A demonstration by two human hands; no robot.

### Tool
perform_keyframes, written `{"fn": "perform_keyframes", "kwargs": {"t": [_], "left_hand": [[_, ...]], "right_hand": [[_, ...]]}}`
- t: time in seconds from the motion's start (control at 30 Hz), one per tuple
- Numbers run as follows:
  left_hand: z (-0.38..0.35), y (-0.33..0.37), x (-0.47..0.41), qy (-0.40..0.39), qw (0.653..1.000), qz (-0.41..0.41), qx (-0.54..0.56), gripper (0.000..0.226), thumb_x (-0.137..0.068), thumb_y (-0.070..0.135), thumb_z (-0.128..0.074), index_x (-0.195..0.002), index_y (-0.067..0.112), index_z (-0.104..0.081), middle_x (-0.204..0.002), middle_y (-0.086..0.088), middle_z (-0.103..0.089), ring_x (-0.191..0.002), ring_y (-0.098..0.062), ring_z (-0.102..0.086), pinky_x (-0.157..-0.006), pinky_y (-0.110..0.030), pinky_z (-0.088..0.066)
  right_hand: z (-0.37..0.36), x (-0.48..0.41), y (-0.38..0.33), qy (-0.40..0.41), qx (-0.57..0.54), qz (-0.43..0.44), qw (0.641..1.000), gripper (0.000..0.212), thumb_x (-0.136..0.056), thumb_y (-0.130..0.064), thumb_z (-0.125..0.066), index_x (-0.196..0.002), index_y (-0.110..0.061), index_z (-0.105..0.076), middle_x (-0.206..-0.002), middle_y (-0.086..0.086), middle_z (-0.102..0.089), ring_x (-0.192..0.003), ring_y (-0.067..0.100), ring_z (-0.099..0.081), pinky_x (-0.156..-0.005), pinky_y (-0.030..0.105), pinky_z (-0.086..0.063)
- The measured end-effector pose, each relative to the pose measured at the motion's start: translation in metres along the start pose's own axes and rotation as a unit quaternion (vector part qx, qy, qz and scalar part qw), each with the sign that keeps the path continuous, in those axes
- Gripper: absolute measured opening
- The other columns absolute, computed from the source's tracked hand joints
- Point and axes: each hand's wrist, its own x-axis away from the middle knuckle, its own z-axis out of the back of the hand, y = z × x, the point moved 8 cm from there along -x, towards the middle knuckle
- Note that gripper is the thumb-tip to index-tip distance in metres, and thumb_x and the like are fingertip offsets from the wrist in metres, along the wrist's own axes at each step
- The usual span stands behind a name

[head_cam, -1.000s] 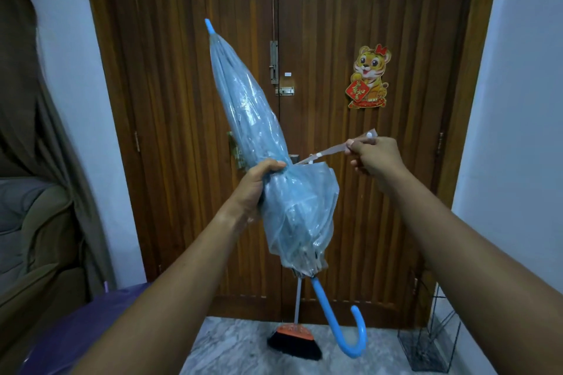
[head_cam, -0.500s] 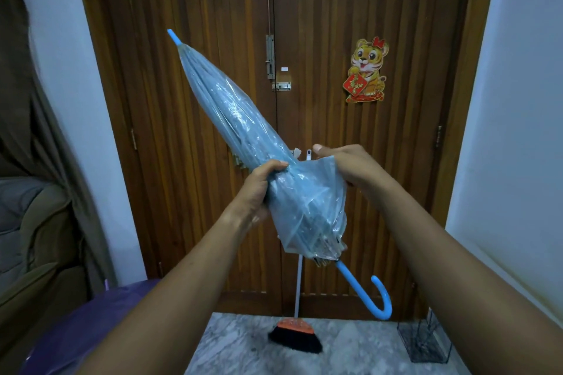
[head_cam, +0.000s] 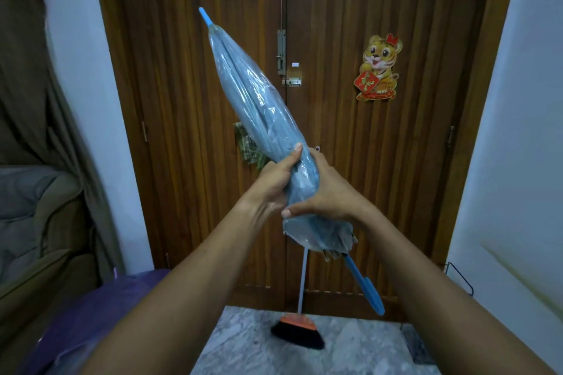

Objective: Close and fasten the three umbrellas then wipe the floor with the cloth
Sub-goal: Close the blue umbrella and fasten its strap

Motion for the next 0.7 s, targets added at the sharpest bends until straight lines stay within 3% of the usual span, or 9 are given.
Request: {"fn": "perform_keyframes", "kwargs": {"t": [0.1, 0.2, 0.27, 0.33, 0.4, 0.5, 0.57, 0.7], "left_hand": [[-0.004, 0.004, 0.005, -0.024, 0.999, -0.006, -0.022, 0.031, -0.101, 0.033, -0.057, -0.110, 0.007, -0.070, -0.109, -0.014, -0.075, -0.097, -0.024, -0.074, -0.084, -0.038, -0.061], [0.017, 0.019, 0.004, 0.010, 0.979, -0.064, -0.193, 0.025, -0.095, 0.027, -0.049, -0.100, 0.010, -0.067, -0.102, -0.015, -0.069, -0.087, -0.017, -0.066, -0.074, -0.029, -0.056], [0.033, 0.025, 0.001, 0.030, 0.917, -0.085, -0.388, 0.029, -0.089, 0.027, -0.046, -0.094, 0.010, -0.069, -0.108, -0.018, -0.066, -0.096, -0.016, -0.060, -0.086, -0.037, -0.053], [0.042, 0.024, 0.001, 0.025, 0.849, -0.086, -0.521, 0.025, -0.095, 0.019, -0.054, -0.102, 0.013, -0.078, -0.115, -0.005, -0.069, -0.106, -0.008, -0.058, -0.086, -0.023, -0.049], [0.042, 0.028, 0.006, 0.018, 0.797, -0.109, -0.594, 0.017, -0.095, 0.017, -0.065, -0.104, 0.017, -0.080, -0.115, 0.000, -0.071, -0.107, 0.000, -0.051, -0.083, -0.014, -0.042], [0.029, 0.037, 0.014, 0.000, 0.759, -0.145, -0.634, 0.017, -0.090, 0.026, -0.074, -0.103, 0.017, -0.080, -0.092, 0.010, -0.068, -0.099, -0.002, -0.055, -0.092, -0.024, -0.041], [0.018, 0.041, 0.018, -0.029, 0.757, -0.138, -0.637, 0.019, -0.088, 0.026, -0.076, -0.103, 0.015, -0.080, -0.085, 0.013, -0.062, -0.087, 0.003, -0.055, -0.083, -0.021, -0.042], [0.008, 0.037, 0.017, -0.115, 0.845, -0.052, -0.520, 0.019, -0.090, 0.019, -0.074, -0.105, 0.009, -0.079, -0.096, -0.011, -0.078, -0.082, -0.011, -0.070, -0.073, -0.021, -0.055]], "right_hand": [[0.005, 0.005, 0.004, 0.049, -0.038, 0.001, 0.998, 0.103, -0.064, -0.018, -0.086, -0.146, -0.043, -0.028, -0.122, -0.007, -0.059, -0.105, 0.015, -0.066, -0.086, 0.036, -0.059], [0.020, 0.005, 0.011, 0.084, -0.070, 0.000, 0.994, 0.096, -0.070, -0.006, -0.081, -0.148, -0.034, -0.034, -0.126, -0.006, -0.058, -0.101, 0.012, -0.066, -0.082, 0.033, -0.061], [0.031, 0.004, 0.017, 0.102, -0.087, -0.005, 0.991, 0.093, -0.072, -0.003, -0.079, -0.149, -0.030, -0.035, -0.127, -0.006, -0.057, -0.101, 0.011, -0.064, -0.082, 0.031, -0.060], [0.041, 0.003, 0.022, 0.123, -0.094, -0.012, 0.988, 0.088, -0.074, -0.004, -0.078, -0.147, -0.030, -0.037, -0.124, -0.008, -0.057, -0.103, 0.011, -0.064, -0.086, 0.036, -0.059], [0.048, 0.001, 0.027, 0.133, -0.090, -0.022, 0.987, 0.085, -0.075, -0.006, -0.078, -0.145, -0.031, -0.037, -0.123, -0.009, -0.058, -0.106, 0.013, -0.063, -0.091, 0.041, -0.058], [0.054, 0.001, 0.033, 0.142, -0.043, -0.044, 0.988, 0.089, -0.076, -0.009, -0.079, -0.149, -0.031, -0.033, -0.129, -0.006, -0.056, -0.107, 0.016, -0.062, -0.090, 0.041, -0.057], [0.055, 0.002, 0.036, 0.142, 0.003, -0.053, 0.988, 0.093, -0.076, -0.012, -0.080, -0.150, -0.034, -0.029, -0.136, -0.002, -0.055, -0.113, 0.022, -0.062, -0.092, 0.046, -0.056], [0.052, 0.005, 0.040, 0.131, 0.081, -0.064, 0.986, 0.100, -0.073, -0.022, -0.085, -0.151, -0.040, -0.025, -0.140, -0.002, -0.056, -0.115, 0.024, -0.064, -0.092, 0.048, -0.056]]}}
